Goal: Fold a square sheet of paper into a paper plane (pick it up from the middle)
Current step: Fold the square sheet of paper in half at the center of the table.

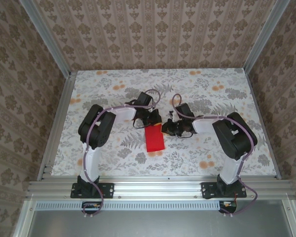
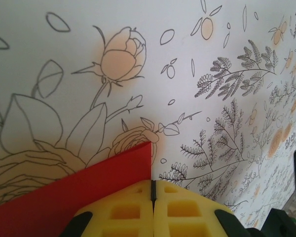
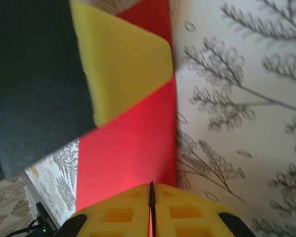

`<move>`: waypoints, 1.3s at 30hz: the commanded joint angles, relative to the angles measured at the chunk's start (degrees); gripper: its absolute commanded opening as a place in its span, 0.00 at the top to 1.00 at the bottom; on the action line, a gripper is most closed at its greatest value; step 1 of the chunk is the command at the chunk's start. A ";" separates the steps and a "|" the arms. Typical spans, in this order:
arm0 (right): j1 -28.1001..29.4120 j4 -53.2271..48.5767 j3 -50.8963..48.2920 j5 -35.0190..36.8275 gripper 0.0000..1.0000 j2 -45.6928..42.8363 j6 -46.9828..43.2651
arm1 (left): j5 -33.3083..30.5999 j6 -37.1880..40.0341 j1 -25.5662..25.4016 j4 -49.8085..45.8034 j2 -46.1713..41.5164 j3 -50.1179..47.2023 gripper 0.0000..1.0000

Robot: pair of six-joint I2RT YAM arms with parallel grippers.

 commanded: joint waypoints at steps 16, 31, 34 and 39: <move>0.57 -4.00 -1.72 -3.90 0.90 3.33 -0.27 | -4.81 2.68 0.02 -5.15 2.46 -2.03 0.94; 6.24 -10.95 -14.98 -3.39 0.89 -9.16 0.02 | -5.76 2.59 0.07 -4.50 3.49 -2.74 0.94; 6.15 -12.93 -13.04 -2.22 0.89 -13.30 -0.97 | -5.50 2.59 0.06 -4.43 3.49 -2.74 0.94; 5.33 -12.52 -5.00 2.60 0.88 -15.29 -2.00 | -5.12 2.61 0.03 -4.41 3.47 -2.65 0.94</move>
